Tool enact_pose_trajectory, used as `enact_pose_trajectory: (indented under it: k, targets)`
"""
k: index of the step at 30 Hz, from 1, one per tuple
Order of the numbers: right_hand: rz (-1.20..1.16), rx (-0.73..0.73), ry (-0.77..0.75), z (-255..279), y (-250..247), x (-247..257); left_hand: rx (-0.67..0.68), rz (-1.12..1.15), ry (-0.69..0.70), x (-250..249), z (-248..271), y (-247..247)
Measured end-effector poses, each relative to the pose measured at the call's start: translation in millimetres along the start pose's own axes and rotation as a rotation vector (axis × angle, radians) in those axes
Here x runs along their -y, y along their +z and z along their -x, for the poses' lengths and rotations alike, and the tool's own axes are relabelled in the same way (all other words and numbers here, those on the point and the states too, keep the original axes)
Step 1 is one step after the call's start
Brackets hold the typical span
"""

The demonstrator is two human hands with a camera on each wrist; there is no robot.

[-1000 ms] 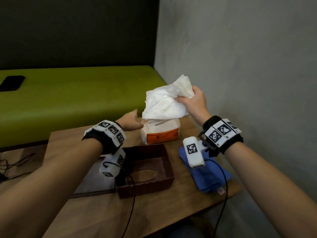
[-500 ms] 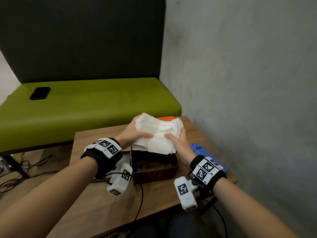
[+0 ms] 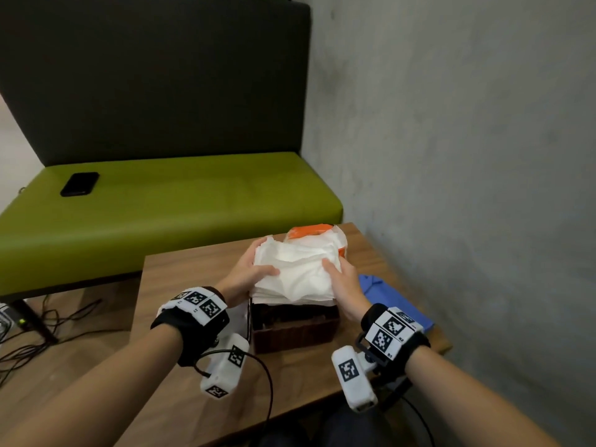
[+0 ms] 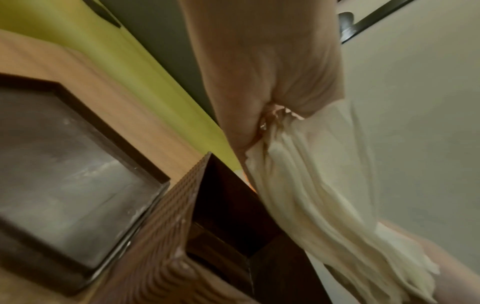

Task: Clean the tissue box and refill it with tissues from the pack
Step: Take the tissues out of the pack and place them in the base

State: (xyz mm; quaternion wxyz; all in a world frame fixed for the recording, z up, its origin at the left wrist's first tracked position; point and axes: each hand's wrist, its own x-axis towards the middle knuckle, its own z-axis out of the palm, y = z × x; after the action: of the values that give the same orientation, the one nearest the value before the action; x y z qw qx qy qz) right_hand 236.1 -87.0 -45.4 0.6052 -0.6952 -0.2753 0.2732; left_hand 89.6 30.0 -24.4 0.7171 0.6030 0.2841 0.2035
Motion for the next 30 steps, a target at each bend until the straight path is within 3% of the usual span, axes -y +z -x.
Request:
enact_pose_trajectory:
  k: [3, 4, 6, 8, 10, 16, 22, 25, 27, 28, 30]
  targets:
    - [0.055, 0.047, -0.059, -2.4, -3.2, -1.7, -0.233, -0.345, 0.267, -7.0, -5.1, 1.7]
    - [0.069, 0.059, -0.083, -2.4, -3.1, -0.8, -0.219, -0.486, 0.364, -11.6, -6.2, 3.8]
    - [0.102, 0.067, -0.116, -4.0, -1.3, -0.9, 0.002, -0.847, 0.428, -17.7, -7.9, 13.7]
    - [0.098, 0.061, -0.106, -5.8, 1.9, 0.7, 0.201, -1.246, 0.362, -13.5, -10.3, 27.1]
    - [0.057, 0.055, -0.066, -7.1, 3.0, 2.7, 0.29, -1.392, 0.309, -3.6, -13.1, 36.4]
    - [-0.104, 0.094, -0.039, -4.4, -3.0, 10.4, 0.169, -1.258, 0.437, 3.9, -17.1, 39.6]
    - [-0.222, 0.117, -0.011, -2.6, -7.4, 14.2, 0.223, -1.059, 0.445, 10.2, -19.9, 32.9]
    - [-0.194, 0.137, 0.011, -3.1, -8.1, 20.7, 0.12, -1.237, 0.502, 13.0, -24.1, 36.5]
    - [-0.057, 0.149, -0.008, -4.2, -10.2, 26.2, 0.08, -1.325, 0.468, 16.3, -24.3, 37.4]
    - [-0.006, 0.161, -0.028, -5.2, -11.9, 29.6, 0.105, -1.226, 0.426, 12.6, -19.7, 37.5]
    - [-0.012, 0.197, -0.065, -7.3, -17.9, 38.6, 0.108, -0.727, 0.252, 11.4, -22.3, 27.9]
